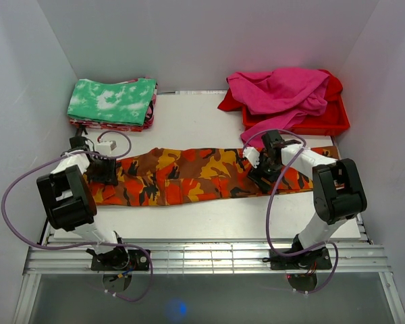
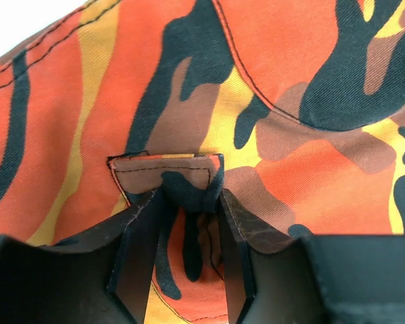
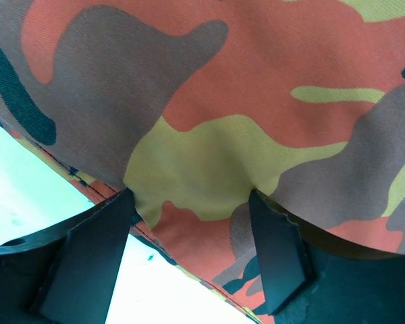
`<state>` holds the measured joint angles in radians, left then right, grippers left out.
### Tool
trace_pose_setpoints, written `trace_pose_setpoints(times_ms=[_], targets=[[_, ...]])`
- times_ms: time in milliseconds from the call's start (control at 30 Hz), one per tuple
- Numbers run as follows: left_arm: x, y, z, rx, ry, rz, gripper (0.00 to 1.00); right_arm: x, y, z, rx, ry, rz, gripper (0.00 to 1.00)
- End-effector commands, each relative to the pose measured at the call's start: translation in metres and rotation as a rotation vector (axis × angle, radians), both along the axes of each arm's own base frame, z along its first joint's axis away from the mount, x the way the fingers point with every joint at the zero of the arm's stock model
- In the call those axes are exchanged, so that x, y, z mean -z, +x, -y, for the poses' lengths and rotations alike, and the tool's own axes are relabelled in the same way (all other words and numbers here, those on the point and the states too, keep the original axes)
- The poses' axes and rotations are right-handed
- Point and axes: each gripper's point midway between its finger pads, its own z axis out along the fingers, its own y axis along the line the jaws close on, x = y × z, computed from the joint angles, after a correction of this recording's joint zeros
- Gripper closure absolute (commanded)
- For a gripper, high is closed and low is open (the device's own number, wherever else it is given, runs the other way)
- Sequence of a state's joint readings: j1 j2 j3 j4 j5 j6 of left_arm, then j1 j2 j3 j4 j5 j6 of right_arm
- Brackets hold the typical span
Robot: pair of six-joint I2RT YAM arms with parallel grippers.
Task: Fold and stack the trousers
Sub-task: Fold the trousers
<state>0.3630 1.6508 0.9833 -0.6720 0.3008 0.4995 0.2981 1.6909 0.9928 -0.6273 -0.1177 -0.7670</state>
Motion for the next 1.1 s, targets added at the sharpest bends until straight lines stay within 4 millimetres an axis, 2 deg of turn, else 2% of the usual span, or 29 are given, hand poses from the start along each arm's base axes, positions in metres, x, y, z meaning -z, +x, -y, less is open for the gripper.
trace_pose_setpoints(times_ms=[0,100,133,167,200,233,267,300,333,400,433,500,533,567,600,633,667,700,733,767,800,833,900,933,1000,1033,1067], targets=[[0.028,-0.036,-0.024,-0.031,0.027,-0.138,0.5,0.06,-0.058,0.061,0.023,-0.231,-0.225,0.26],[0.02,-0.044,-0.026,0.015,0.034,-0.112,0.49,0.066,-0.074,0.083,0.039,-0.267,-0.255,0.32],[0.011,-0.044,-0.029,0.046,0.061,-0.082,0.48,0.065,-0.076,0.087,0.04,-0.27,-0.254,0.35],[0.005,-0.044,-0.022,0.081,0.037,-0.057,0.46,0.061,-0.077,0.09,0.038,-0.278,-0.251,0.37],[-0.002,-0.049,-0.014,0.115,0.008,-0.053,0.44,0.058,-0.081,0.091,0.033,-0.276,-0.263,0.39],[-0.02,-0.042,-0.013,0.166,0.023,0.019,0.4,0.051,-0.092,0.089,0.019,-0.266,-0.308,0.41],[-0.032,-0.038,-0.009,0.198,0.017,0.064,0.38,0.043,-0.092,0.079,0.019,-0.209,-0.31,0.41],[-0.049,-0.027,-0.001,0.226,-0.009,0.142,0.35,0.029,-0.079,0.064,0.013,-0.145,-0.287,0.4],[-0.069,-0.019,-0.001,0.245,0.01,0.213,0.28,0.014,-0.082,0.053,0.006,-0.099,-0.317,0.38],[-0.089,-0.005,0.009,0.27,-0.026,0.291,0.23,-0.017,-0.062,0.015,-0.017,0.054,-0.263,0.35],[-0.105,0.008,0.009,0.282,-0.022,0.332,0.23,-0.045,-0.035,-0.006,-0.019,0.123,-0.196,0.34],[-0.105,0.02,0.023,0.306,-0.069,0.321,0.23,-0.077,-0.012,-0.049,-0.049,0.26,-0.132,0.33],[-0.109,0.03,0.023,0.309,-0.063,0.325,0.23,-0.104,0.013,-0.071,-0.064,0.328,-0.054,0.33],[-0.099,0.034,0.024,0.283,-0.094,0.289,0.25,-0.114,0.028,-0.094,-0.037,0.402,-0.036,0.33],[-0.097,0.041,0.023,0.264,-0.105,0.29,0.26,-0.123,0.034,-0.117,-0.061,0.44,-0.015,0.32],[-0.092,0.044,0.02,0.243,-0.1,0.275,0.27,-0.131,0.043,-0.132,-0.064,0.473,0.003,0.32],[-0.083,0.046,0.018,0.216,-0.111,0.247,0.29,-0.143,0.061,-0.163,-0.062,0.538,0.029,0.32],[-0.08,0.051,0.011,0.191,-0.092,0.257,0.3,-0.148,0.067,-0.178,-0.062,0.567,0.035,0.31],[-0.075,0.052,0.004,0.162,-0.061,0.247,0.3,-0.136,0.074,-0.193,-0.052,0.579,0.004,0.3],[-0.067,0.049,0.002,0.14,-0.056,0.233,0.3,-0.151,0.084,-0.212,-0.06,0.631,0.02,0.29],[-0.066,0.053,-0.003,0.106,-0.041,0.246,0.3,-0.157,0.087,-0.235,-0.046,0.675,0.013,0.28],[-0.063,0.051,-0.01,0.08,-0.015,0.236,0.3,-0.144,0.091,-0.249,-0.034,0.684,-0.027,0.27],[-0.054,0.045,-0.014,0.052,0.003,0.224,0.3,-0.154,0.089,-0.281,-0.054,0.771,-0.06,0.25],[-0.053,0.043,-0.015,0.048,0.012,0.221,0.3,-0.16,0.095,-0.296,-0.031,0.829,-0.057,0.23],[-0.046,0.036,-0.015,0.042,0.016,0.201,0.3,-0.147,0.09,-0.32,-0.029,0.865,-0.089,0.21],[-0.045,0.034,-0.015,0.039,0.019,0.197,0.3,-0.151,0.093,-0.333,-0.034,0.903,-0.074,0.22],[-0.042,0.032,-0.015,0.037,0.02,0.19,0.3,-0.137,0.094,-0.341,-0.04,0.901,-0.082,0.22]])
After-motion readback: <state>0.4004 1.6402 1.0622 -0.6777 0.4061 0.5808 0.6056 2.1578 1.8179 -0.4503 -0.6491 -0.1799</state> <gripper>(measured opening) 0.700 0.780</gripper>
